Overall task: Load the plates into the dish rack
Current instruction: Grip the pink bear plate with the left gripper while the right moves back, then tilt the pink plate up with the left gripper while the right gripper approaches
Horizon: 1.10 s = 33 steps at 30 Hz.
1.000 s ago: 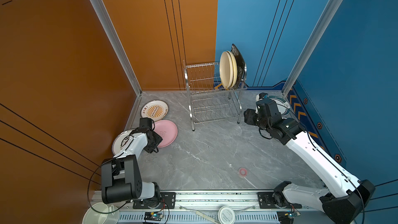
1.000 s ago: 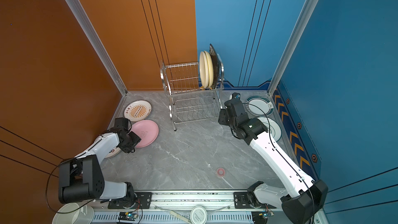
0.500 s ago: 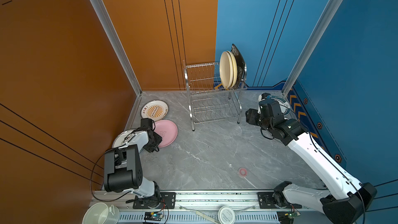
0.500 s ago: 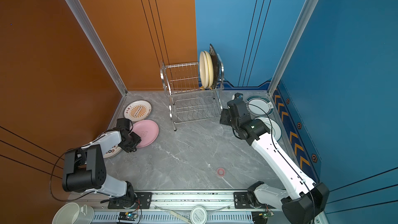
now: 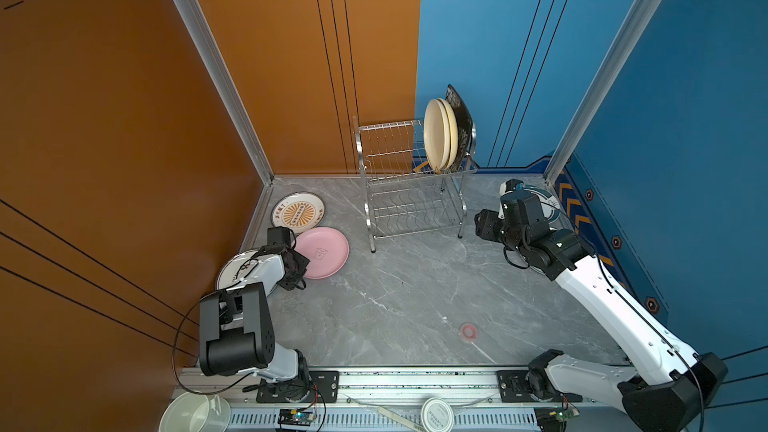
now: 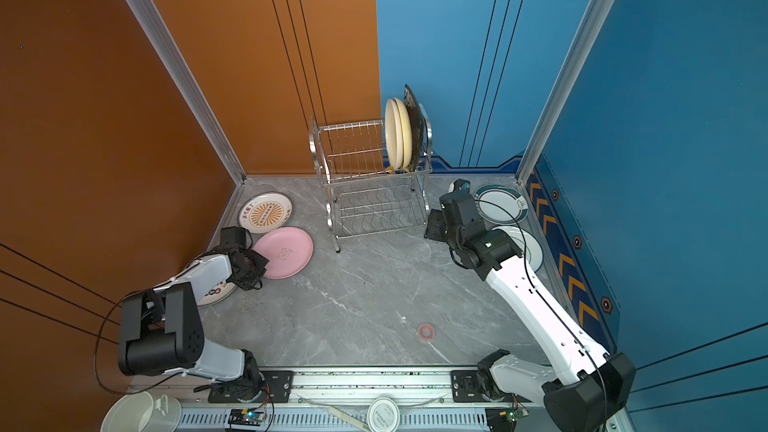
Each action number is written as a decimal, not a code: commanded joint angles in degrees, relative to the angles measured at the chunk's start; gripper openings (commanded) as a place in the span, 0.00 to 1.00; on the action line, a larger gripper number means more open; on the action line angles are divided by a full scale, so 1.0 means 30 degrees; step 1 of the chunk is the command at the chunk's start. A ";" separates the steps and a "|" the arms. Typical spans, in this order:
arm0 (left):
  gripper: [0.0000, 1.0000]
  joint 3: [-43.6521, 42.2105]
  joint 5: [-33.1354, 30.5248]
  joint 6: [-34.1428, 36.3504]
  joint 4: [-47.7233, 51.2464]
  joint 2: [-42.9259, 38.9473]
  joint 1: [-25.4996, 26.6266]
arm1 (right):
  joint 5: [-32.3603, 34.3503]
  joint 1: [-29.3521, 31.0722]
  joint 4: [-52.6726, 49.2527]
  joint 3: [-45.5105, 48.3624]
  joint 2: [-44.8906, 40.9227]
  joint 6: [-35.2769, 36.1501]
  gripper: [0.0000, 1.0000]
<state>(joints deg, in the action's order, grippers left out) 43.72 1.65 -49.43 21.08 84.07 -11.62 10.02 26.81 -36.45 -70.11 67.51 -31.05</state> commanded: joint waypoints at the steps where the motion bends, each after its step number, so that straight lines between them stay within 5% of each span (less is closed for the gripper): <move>1: 0.00 -0.0934 0.0182 0.0433 0.1514 -0.0366 0.0138 | -0.0380 -0.0147 0.0084 0.0317 -0.0584 -0.0340 0.59; 16: 0.00 -0.1111 0.1396 0.2133 0.5281 -0.7337 0.0217 | -0.3201 -0.0377 0.0209 0.0473 0.0439 -0.0280 0.70; 33: 0.00 0.0446 0.5699 0.3800 0.5270 -1.2162 0.3355 | -1.0824 0.0094 0.2945 -0.0106 0.3492 -0.0495 0.87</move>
<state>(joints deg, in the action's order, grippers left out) 43.18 14.50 -40.25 36.73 49.19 -3.05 -15.44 26.33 -31.22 -69.25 77.01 -31.79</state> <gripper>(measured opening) 0.074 0.863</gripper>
